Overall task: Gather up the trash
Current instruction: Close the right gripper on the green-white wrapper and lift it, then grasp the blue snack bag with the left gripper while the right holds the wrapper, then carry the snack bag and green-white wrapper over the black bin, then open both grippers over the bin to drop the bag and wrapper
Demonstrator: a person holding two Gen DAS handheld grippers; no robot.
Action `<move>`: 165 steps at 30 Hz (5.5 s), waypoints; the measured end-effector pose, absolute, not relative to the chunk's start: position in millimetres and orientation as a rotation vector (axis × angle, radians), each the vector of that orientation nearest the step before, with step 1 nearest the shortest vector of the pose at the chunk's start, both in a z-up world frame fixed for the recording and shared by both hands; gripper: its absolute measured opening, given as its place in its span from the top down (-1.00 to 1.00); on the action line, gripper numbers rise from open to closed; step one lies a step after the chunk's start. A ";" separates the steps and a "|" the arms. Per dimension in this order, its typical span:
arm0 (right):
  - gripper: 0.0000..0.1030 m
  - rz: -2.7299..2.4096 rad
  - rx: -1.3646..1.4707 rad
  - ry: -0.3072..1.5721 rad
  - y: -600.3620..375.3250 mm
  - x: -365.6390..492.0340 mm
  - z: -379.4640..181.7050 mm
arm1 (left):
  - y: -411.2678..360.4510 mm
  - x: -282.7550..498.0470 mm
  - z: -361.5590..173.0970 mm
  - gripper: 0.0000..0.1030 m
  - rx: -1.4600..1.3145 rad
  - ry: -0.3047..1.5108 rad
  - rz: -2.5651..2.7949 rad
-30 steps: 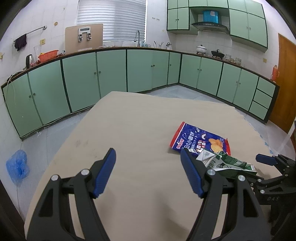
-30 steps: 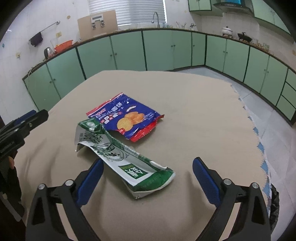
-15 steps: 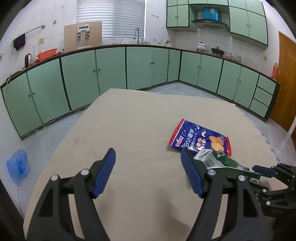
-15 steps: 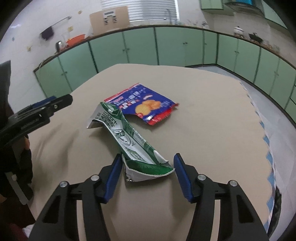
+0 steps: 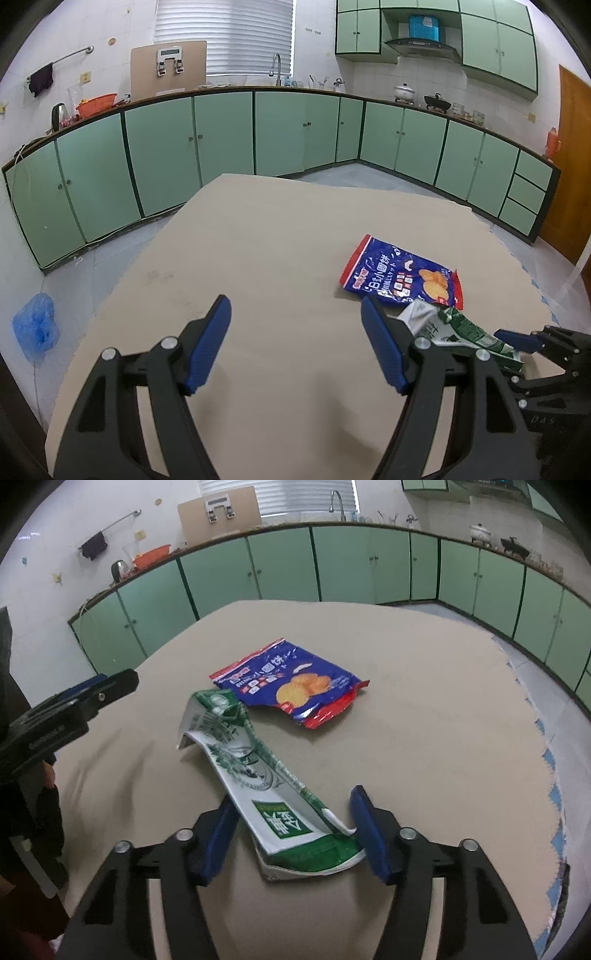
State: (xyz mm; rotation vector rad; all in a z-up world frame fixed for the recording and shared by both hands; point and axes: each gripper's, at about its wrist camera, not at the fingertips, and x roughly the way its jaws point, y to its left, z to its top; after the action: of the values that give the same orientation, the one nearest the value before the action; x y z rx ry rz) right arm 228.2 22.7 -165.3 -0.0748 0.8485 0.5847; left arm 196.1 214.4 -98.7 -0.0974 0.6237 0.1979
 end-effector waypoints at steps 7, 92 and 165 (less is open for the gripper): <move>0.06 0.571 -0.036 0.811 6.1 213.3 -157.8 | 208.9 197.0 -101.1 -0.37 -0.100 0.630 0.184; 0.10 0.249 0.087 0.598 -109.6 201.9 -102.8 | 80.9 214.9 -65.4 1.00 -0.208 0.631 -0.267; -0.13 -0.256 0.256 0.651 -347.8 115.5 -151.7 | -226.3 221.5 -109.5 0.96 -0.021 0.664 -0.692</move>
State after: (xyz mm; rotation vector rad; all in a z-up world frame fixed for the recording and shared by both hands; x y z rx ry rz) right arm 115.5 -347.8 -151.7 0.2556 0.6511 -0.2561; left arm 221.5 -226.3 -109.5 -0.0206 0.6641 -0.6915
